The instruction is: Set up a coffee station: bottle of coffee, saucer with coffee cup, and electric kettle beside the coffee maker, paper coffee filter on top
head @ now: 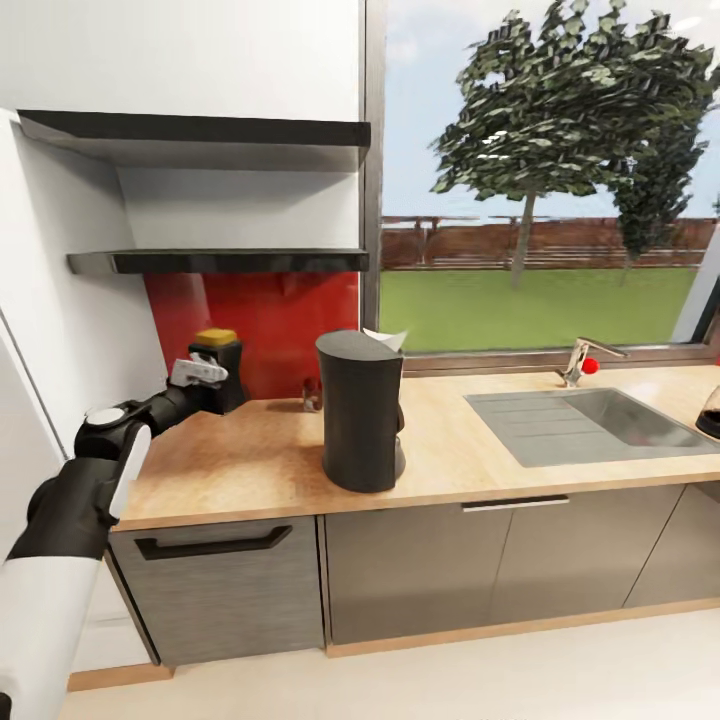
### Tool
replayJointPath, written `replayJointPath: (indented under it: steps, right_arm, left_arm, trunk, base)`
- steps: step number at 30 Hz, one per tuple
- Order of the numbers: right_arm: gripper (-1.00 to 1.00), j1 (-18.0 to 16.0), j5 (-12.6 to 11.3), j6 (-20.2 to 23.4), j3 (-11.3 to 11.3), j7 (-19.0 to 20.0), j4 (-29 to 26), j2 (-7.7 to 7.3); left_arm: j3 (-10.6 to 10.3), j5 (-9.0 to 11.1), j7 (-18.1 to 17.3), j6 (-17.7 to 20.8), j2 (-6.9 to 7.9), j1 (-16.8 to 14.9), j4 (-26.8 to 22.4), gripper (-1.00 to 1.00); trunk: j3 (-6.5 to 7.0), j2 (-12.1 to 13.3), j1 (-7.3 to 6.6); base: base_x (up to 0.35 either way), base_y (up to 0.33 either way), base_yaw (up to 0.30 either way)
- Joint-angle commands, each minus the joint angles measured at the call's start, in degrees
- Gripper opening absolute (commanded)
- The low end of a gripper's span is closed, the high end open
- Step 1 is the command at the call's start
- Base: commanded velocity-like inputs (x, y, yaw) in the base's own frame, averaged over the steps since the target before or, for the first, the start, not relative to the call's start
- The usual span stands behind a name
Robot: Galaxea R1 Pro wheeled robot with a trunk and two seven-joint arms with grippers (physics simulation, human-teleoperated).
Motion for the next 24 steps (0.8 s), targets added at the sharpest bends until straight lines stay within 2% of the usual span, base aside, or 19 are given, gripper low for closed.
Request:
replayJointPath:
  steps: [1,2,6,10,13,14,17,24]
  right_arm:
    - [1.00,0.0,0.6,-0.2,-0.5,0.2,0.0,-0.03]
    - [1.00,0.0,0.6,-0.3,-0.5,0.2,0.0,-0.05]
    - [1.00,0.0,0.6,-0.4,-0.5,0.2,0.0,-0.12]
    - [1.00,0.0,0.6,-0.3,-0.5,0.1,0.1,-0.26]
    - [1.00,0.0,0.5,-0.3,-0.6,0.0,0.1,-0.49]
    - [1.00,0.0,0.5,-0.3,-0.6,0.0,0.1,-0.59]
    - [1.00,0.0,0.5,-0.3,-0.6,0.0,0.2,-0.66]
    - [1.00,0.0,0.6,-0.3,-0.5,-0.1,0.2,-0.68]
  left_arm:
    - [0.1,0.9,0.7,-0.5,-0.06,0.4,0.3,-1.00]
    - [0.1,0.9,3.9,-3.3,-0.30,1.6,2.1,-1.00]
    - [0.0,0.9,7.0,-5.0,-0.69,3.2,5.5,-1.00]
    - [-0.1,1.0,10.7,-10.4,-1.04,4.0,9.7,-1.00]
    - [-0.3,1.1,13.0,-12.3,-1.77,5.2,12.4,-1.00]
    - [-0.3,1.0,13.5,-12.8,-2.68,6.0,13.2,-1.00]
    - [-0.3,0.9,14.0,-14.0,-3.77,6.8,13.8,-1.00]
    - [-0.3,0.9,14.3,-15.7,-4.25,7.2,14.1,-1.00]
  trunk:
    - [-0.01,0.0,0.02]
    - [-0.01,0.0,0.02]
    - [-0.01,0.0,0.02]
    - [-0.01,0.0,0.02]
    - [-0.01,0.0,0.02]
    - [-0.01,0.0,0.02]
    - [-0.01,0.0,0.02]
    - [-0.01,0.0,0.02]
  base:
    - [0.000,0.000,0.000]
    - [0.000,0.000,0.000]
    - [0.000,0.000,0.000]
    - [0.000,0.000,0.000]
    - [0.000,0.000,0.000]
    - [0.000,0.000,-0.025]
    - [0.000,0.000,-0.145]
    - [0.000,0.000,-0.253]
